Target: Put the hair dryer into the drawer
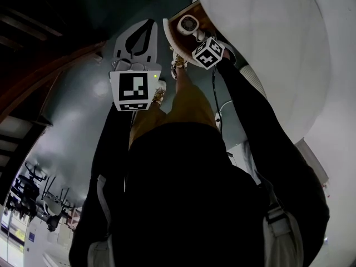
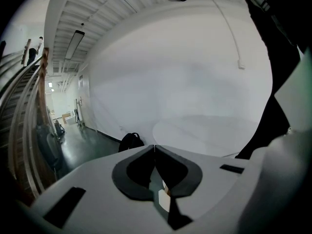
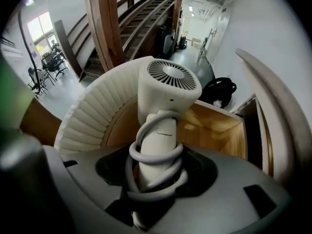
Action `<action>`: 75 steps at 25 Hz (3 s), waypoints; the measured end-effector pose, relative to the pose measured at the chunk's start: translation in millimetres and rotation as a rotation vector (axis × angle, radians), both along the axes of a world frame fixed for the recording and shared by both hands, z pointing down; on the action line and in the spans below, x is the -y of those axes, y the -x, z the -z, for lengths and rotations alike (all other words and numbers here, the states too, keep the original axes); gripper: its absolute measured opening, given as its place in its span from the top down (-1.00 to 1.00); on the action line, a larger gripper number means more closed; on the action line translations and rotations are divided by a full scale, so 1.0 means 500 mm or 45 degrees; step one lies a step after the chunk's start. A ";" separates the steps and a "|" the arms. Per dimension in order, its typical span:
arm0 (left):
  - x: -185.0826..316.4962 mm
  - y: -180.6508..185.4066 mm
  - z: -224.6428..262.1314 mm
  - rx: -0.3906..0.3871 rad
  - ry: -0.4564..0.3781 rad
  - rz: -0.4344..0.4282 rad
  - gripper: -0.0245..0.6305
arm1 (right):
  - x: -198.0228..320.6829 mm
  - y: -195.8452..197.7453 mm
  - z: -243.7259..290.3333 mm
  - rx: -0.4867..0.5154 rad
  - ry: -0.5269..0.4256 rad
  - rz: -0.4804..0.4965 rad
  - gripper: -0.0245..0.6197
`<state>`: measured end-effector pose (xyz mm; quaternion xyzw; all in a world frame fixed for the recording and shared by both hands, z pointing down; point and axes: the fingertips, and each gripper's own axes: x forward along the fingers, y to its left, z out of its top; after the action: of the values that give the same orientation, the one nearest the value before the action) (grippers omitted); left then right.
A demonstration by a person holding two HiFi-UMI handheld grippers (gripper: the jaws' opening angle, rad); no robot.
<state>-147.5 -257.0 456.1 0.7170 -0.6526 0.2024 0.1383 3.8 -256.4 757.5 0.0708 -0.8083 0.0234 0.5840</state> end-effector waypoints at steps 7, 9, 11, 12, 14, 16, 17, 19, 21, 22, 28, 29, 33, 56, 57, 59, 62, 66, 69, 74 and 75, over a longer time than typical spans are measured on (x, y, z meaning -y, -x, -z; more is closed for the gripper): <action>-0.013 0.015 -0.020 0.003 0.036 0.030 0.87 | 0.003 0.007 -0.043 -0.105 -0.049 0.130 0.16; -0.014 0.018 -0.024 0.002 0.039 0.038 0.87 | 0.003 0.011 -0.051 -0.111 -0.073 0.185 0.16; -0.015 0.021 -0.025 -0.001 0.044 0.046 0.87 | -0.001 0.012 -0.052 -0.114 -0.080 0.222 0.17; -0.016 0.025 -0.025 -0.002 0.046 0.052 0.87 | -0.001 0.013 -0.055 -0.120 -0.087 0.233 0.16; -0.016 0.032 -0.027 -0.005 0.049 0.064 0.87 | 0.006 0.015 -0.061 -0.130 -0.116 0.258 0.17; -0.015 0.035 -0.032 -0.003 0.053 0.070 0.87 | 0.016 0.014 -0.071 -0.146 -0.176 0.318 0.16; -0.015 0.036 -0.036 -0.002 0.056 0.072 0.87 | 0.022 0.013 -0.076 -0.159 -0.218 0.359 0.16; -0.017 0.040 -0.044 0.000 0.064 0.075 0.87 | 0.035 0.012 -0.083 -0.190 -0.305 0.442 0.16; -0.018 0.043 -0.053 -0.002 0.076 0.078 0.87 | 0.046 0.013 -0.089 -0.211 -0.367 0.500 0.16; -0.019 0.043 -0.057 -0.003 0.081 0.079 0.87 | 0.050 0.012 -0.092 -0.216 -0.384 0.516 0.16; -0.029 0.040 -0.072 -0.009 0.114 0.083 0.87 | 0.051 0.011 -0.101 -0.196 -0.425 0.561 0.14; -0.028 0.041 -0.075 -0.009 0.117 0.081 0.87 | 0.052 0.013 -0.102 -0.192 -0.431 0.566 0.14; -0.020 0.035 -0.078 -0.009 0.120 0.072 0.87 | 0.054 0.014 -0.105 -0.167 -0.469 0.571 0.10; -0.025 -0.014 -0.038 -0.029 0.042 -0.042 0.87 | 0.034 0.007 -0.001 -0.091 -0.510 0.298 -0.05; -0.028 -0.017 -0.030 -0.028 0.033 -0.047 0.87 | 0.034 0.003 0.009 -0.083 -0.512 0.277 -0.05; -0.034 -0.023 -0.016 -0.026 0.016 -0.059 0.87 | 0.030 -0.004 0.028 -0.072 -0.520 0.247 -0.05; -0.045 -0.035 -0.001 -0.023 -0.003 -0.087 0.87 | 0.017 -0.015 0.052 -0.060 -0.520 0.182 -0.05; -0.062 -0.058 0.016 -0.023 -0.026 -0.125 0.87 | -0.008 -0.040 0.079 -0.044 -0.511 0.071 -0.05; -0.074 -0.073 0.034 -0.019 -0.045 -0.146 0.87 | -0.014 -0.066 0.109 -0.025 -0.528 -0.025 -0.05; -0.096 -0.065 0.057 -0.006 -0.082 -0.167 0.87 | -0.011 -0.086 0.168 0.037 -0.565 -0.209 -0.04; -0.101 -0.063 0.062 -0.006 -0.090 -0.170 0.87 | -0.013 -0.087 0.180 0.059 -0.566 -0.251 -0.05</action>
<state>-115.8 -206.6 425.2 0.7637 -0.6099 0.1863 0.1006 47.3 -249.8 667.4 0.2754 -0.7960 -0.0965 0.5303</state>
